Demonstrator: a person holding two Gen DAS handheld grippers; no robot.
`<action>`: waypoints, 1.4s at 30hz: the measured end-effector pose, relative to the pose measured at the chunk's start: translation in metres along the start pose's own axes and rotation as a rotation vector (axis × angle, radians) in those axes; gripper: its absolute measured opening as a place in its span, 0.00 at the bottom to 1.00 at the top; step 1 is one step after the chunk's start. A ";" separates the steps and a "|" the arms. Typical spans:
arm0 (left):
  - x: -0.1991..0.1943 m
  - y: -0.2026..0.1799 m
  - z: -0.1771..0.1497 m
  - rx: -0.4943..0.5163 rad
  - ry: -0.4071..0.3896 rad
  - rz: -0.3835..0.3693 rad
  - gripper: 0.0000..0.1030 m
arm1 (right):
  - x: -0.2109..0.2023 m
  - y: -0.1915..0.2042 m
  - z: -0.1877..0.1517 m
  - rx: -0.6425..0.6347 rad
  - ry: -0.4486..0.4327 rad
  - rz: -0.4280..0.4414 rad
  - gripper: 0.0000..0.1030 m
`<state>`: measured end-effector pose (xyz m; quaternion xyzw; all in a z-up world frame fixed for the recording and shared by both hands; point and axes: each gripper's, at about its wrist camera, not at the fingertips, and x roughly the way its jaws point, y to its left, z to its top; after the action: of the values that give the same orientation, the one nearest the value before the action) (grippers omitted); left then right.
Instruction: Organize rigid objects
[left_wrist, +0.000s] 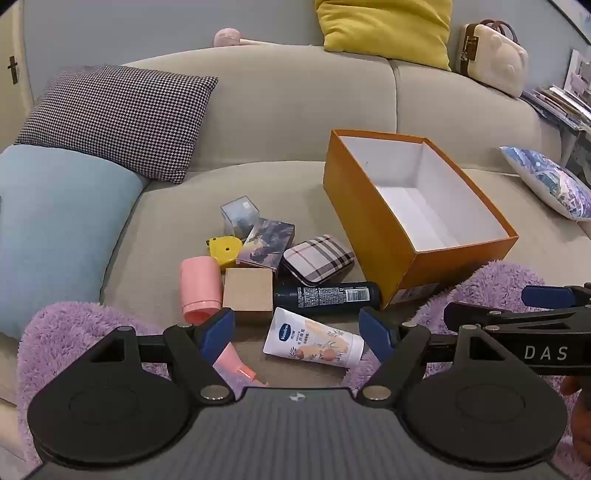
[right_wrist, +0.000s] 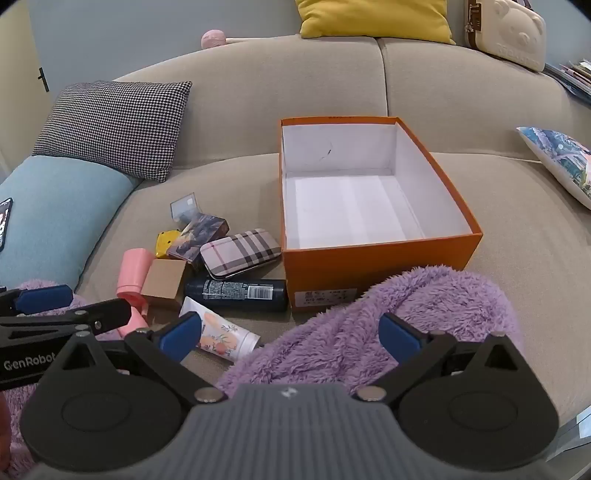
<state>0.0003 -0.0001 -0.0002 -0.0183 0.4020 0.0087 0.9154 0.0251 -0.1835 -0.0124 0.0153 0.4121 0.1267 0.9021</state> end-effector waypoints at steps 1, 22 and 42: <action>0.000 0.000 0.000 -0.002 0.000 -0.001 0.87 | 0.000 0.000 0.000 -0.001 0.000 -0.001 0.98; 0.000 0.001 -0.001 -0.007 0.003 -0.025 0.79 | 0.001 0.003 0.005 -0.007 -0.003 -0.002 0.98; 0.000 0.002 0.000 -0.007 0.003 -0.025 0.78 | 0.002 0.002 0.004 -0.010 -0.002 0.000 0.98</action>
<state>0.0000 0.0023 -0.0003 -0.0263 0.4031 -0.0013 0.9148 0.0287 -0.1805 -0.0109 0.0106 0.4106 0.1287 0.9026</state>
